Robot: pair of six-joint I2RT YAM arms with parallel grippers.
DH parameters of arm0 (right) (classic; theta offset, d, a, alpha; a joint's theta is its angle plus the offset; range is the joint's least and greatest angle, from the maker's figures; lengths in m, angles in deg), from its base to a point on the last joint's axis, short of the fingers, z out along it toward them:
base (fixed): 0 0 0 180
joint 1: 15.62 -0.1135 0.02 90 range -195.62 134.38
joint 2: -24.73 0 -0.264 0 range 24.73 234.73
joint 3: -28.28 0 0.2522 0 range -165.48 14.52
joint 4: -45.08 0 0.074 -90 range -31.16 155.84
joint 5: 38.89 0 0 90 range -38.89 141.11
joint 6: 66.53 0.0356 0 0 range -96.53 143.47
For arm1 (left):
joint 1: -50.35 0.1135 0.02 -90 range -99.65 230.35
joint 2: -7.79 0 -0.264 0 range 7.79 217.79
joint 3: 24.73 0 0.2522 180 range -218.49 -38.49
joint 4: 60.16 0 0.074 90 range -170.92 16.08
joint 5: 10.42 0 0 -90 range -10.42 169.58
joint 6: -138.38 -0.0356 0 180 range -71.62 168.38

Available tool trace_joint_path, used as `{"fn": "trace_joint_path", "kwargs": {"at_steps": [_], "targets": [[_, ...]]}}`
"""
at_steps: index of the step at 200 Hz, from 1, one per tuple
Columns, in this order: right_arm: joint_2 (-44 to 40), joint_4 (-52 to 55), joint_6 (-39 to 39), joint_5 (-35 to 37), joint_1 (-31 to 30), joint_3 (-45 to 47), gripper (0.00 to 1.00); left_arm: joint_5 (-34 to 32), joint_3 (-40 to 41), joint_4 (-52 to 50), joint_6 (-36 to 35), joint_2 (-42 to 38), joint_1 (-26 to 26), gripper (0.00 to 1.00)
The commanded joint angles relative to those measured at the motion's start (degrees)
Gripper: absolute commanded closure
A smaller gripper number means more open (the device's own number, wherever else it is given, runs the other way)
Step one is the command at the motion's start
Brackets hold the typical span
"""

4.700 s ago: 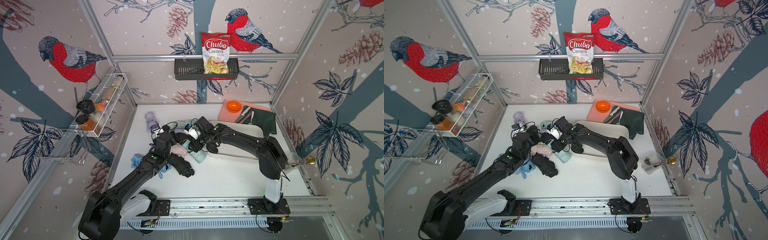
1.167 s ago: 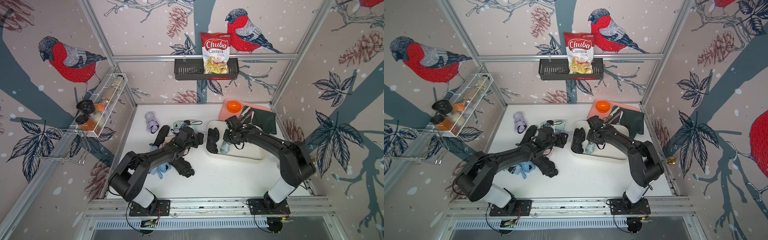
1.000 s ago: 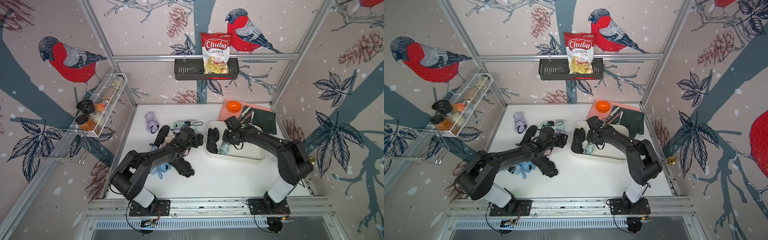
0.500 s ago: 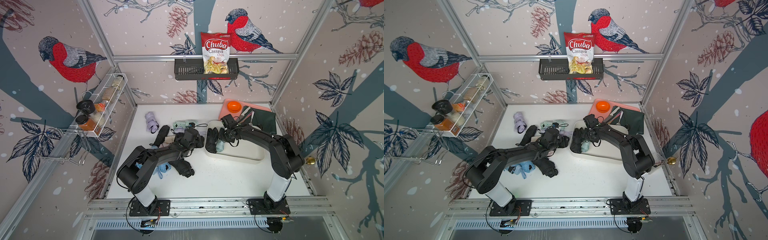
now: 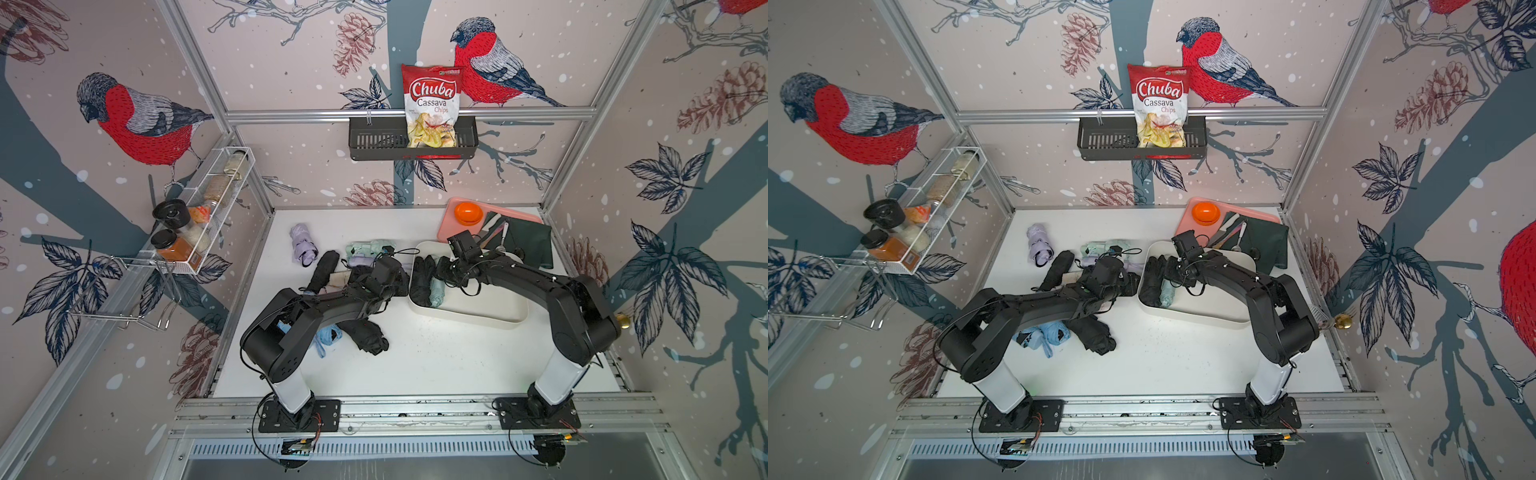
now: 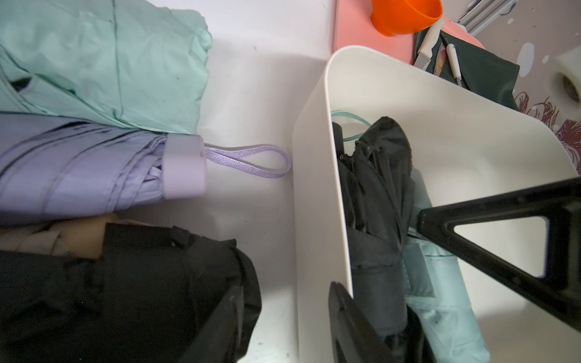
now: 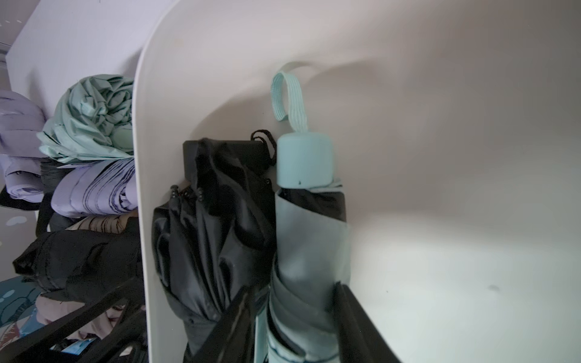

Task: Put the umbrella into the storage box
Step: Place the umbrella in the storage box.

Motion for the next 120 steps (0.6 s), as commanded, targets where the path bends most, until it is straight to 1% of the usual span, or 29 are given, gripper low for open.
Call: {"fn": "trace_joint_path", "kwargs": {"at_steps": [1,10,17,27,61,81,94,120], "targets": [[-0.99,-3.65,0.6,-3.63,0.05,1.12,0.62,1.4,-0.38,1.13,-0.57,0.19,-0.63,0.56],[-0.98,-4.08,0.78,-3.97,0.17,1.63,0.64,1.4,-0.28,1.13,-0.45,0.19,-0.71,0.56],[-0.85,-4.4,0.91,-4.19,0.32,2.01,0.68,1.36,-0.3,1.09,-0.45,0.2,-0.81,0.56],[-0.58,-5.0,1.13,-4.76,0.38,2.57,0.72,1.39,-0.21,1.04,-0.37,0.24,-0.91,0.58],[0.95,-7.48,2.1,-7.93,0.44,3.75,0.77,1.65,-0.02,1.35,0.14,0.79,-1.66,0.59],[1.75,-7.42,2.19,-8.01,0.34,3.58,0.78,2.19,-0.2,1.71,0.59,1.38,-2.17,0.59],[2.09,-6.04,1.95,-6.63,0.37,3.0,0.78,2.03,-0.21,1.75,1.11,1.49,-2.35,0.58],[0.79,-4.16,1.08,-4.39,0.41,2.48,0.78,-0.38,0.41,1.07,2.18,0.41,-2.39,0.58]]}}
